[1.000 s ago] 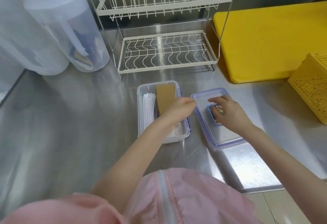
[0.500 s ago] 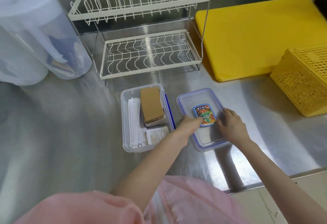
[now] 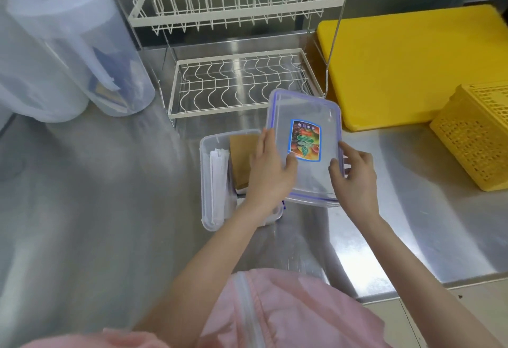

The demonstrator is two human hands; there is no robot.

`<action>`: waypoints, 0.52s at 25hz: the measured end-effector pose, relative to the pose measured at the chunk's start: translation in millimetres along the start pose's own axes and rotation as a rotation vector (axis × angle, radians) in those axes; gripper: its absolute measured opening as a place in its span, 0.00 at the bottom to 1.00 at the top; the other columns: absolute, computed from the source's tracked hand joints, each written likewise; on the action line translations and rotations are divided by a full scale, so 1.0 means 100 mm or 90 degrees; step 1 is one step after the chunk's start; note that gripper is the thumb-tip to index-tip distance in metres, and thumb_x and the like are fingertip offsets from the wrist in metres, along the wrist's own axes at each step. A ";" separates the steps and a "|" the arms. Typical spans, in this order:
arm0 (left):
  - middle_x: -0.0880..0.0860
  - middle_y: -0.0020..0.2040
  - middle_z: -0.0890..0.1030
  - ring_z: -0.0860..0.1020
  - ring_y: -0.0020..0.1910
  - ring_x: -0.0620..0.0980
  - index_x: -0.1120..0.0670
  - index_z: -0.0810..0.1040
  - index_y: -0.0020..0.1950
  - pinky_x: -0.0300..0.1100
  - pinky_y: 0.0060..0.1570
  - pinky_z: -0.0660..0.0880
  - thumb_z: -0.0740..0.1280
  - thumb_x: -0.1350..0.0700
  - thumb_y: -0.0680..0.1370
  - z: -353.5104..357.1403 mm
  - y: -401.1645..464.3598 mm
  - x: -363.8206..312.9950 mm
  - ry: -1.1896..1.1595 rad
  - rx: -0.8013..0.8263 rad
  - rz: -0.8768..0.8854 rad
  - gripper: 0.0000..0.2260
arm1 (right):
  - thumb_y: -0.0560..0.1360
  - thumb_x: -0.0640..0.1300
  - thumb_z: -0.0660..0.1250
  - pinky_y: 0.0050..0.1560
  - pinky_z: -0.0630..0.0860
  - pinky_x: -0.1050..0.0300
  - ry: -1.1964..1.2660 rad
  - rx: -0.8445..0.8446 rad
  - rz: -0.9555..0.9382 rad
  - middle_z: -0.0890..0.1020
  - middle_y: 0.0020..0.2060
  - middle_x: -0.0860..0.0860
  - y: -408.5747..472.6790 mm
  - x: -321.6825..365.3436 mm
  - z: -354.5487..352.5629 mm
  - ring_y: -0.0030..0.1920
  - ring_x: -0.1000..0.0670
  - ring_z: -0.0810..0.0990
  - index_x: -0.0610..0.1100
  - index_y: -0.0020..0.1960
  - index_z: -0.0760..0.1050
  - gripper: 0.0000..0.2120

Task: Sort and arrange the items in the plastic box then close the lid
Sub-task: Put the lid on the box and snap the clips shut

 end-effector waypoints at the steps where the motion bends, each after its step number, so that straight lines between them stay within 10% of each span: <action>1: 0.54 0.76 0.56 0.55 0.75 0.53 0.57 0.55 0.74 0.44 0.72 0.53 0.58 0.60 0.77 -0.08 -0.04 0.08 -0.003 -0.022 -0.003 0.26 | 0.76 0.41 0.60 0.58 0.69 0.58 0.005 0.010 -0.015 0.70 0.61 0.41 -0.02 0.08 0.05 0.58 0.45 0.74 0.43 0.68 0.67 0.20; 13: 0.53 0.77 0.51 0.52 0.76 0.51 0.58 0.51 0.75 0.22 0.56 0.43 0.51 0.64 0.78 -0.55 -0.52 0.99 0.035 -0.145 -0.113 0.24 | 0.76 0.37 0.60 0.54 0.60 0.74 -0.003 0.210 -0.125 0.70 0.59 0.44 -0.46 0.47 0.75 0.55 0.50 0.72 0.41 0.68 0.67 0.20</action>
Point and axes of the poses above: each hand's wrist, its own y-axis towards the middle knuckle, its own z-axis out of the palm, x = y × z, the point moved 4 cm from there along y, towards the middle knuckle
